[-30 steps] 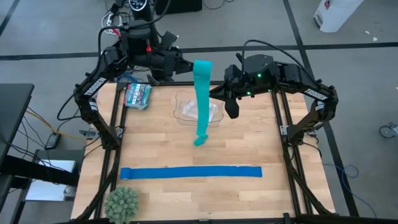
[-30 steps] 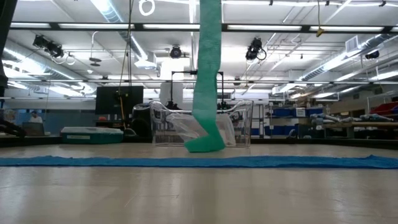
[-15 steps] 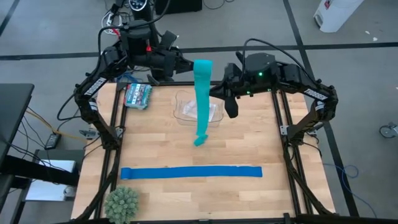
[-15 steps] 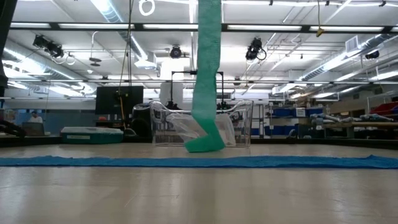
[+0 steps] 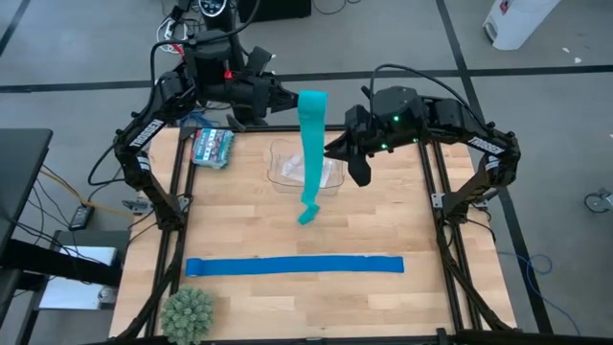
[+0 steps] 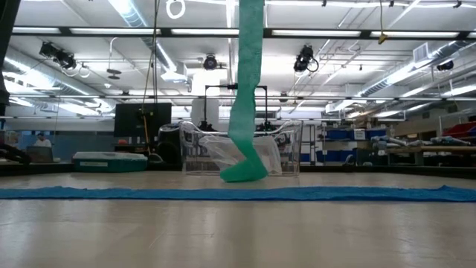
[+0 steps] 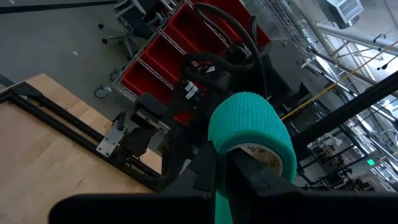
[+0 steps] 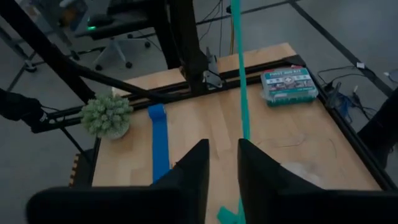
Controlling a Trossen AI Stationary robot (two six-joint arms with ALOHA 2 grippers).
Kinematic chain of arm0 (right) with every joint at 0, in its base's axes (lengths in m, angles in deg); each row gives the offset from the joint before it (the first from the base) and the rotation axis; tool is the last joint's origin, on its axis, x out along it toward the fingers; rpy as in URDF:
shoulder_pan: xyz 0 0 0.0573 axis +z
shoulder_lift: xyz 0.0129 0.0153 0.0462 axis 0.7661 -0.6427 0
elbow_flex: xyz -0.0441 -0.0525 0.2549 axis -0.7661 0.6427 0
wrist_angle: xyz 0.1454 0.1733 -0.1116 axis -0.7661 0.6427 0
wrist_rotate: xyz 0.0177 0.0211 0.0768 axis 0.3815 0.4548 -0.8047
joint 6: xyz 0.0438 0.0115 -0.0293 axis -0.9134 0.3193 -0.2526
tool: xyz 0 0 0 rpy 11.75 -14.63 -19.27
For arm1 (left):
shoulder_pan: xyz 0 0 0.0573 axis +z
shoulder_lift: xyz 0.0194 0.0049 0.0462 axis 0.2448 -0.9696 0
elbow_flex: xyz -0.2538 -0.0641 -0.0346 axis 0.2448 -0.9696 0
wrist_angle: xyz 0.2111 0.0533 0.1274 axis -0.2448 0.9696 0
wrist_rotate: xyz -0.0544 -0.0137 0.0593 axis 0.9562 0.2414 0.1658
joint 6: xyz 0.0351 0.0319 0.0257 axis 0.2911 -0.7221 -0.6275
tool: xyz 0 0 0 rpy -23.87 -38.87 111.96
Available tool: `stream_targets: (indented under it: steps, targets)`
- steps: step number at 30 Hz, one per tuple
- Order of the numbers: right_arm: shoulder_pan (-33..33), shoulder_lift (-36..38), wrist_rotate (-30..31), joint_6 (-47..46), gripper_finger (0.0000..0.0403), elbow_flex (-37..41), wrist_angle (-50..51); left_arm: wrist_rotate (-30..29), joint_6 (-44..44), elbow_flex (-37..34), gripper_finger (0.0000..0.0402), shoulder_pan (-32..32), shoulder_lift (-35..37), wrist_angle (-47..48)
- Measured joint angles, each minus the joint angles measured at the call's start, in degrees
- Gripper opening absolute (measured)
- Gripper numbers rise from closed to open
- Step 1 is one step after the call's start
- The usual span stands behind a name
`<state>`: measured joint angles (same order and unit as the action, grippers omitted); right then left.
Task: Roll bandage
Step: Roll the green bandage
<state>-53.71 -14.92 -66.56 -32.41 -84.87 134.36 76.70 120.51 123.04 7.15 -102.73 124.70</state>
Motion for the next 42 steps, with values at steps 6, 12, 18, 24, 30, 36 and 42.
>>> stream_targets:
  steps: [6, 12, 18, 24, 30, 36, 42]
  targets:
    - [-0.2, 0.0, 0.1, 0.0, 0.0126, 0.0, -2.1, 0.0, -0.1, 0.0, 0.0025, 0.0, 0.0, 0.0]
    - [-0.2, 0.0, 3.3, 0.2, 0.0148, 0.0, -2.1, 0.0, -0.6, 0.0, 0.0025, 0.0, 0.0, 0.0]
    - [-0.3, 0.0, 4.9, 1.5, 0.0144, 0.0, -2.7, 0.0, -1.1, 0.0, 0.0025, -0.1, 0.0, 0.1]
    - [-0.1, 0.0, 4.6, 2.6, 0.014, 0.0, -6.5, -0.3, -1.4, 0.0, 0.0025, -0.1, 0.0, -0.3]
    - [-0.1, -0.3, 3.0, 3.0, 0.0064, 0.0, -10.7, -0.9, -2.3, 0.0, 0.0025, -0.1, 0.0, -0.3]
    - [-0.7, -0.9, 3.7, 4.7, 0.0008, 0.0, -8.6, 0.9, 0.4, 0.0, 0.0025, 0.0, 0.0, -0.1]
    - [-4.2, -1.0, 5.4, 4.7, 0.0001, 0.0, -8.8, 2.4, 3.3, 0.0, 0.0025, -0.4, 0.0, 0.2]
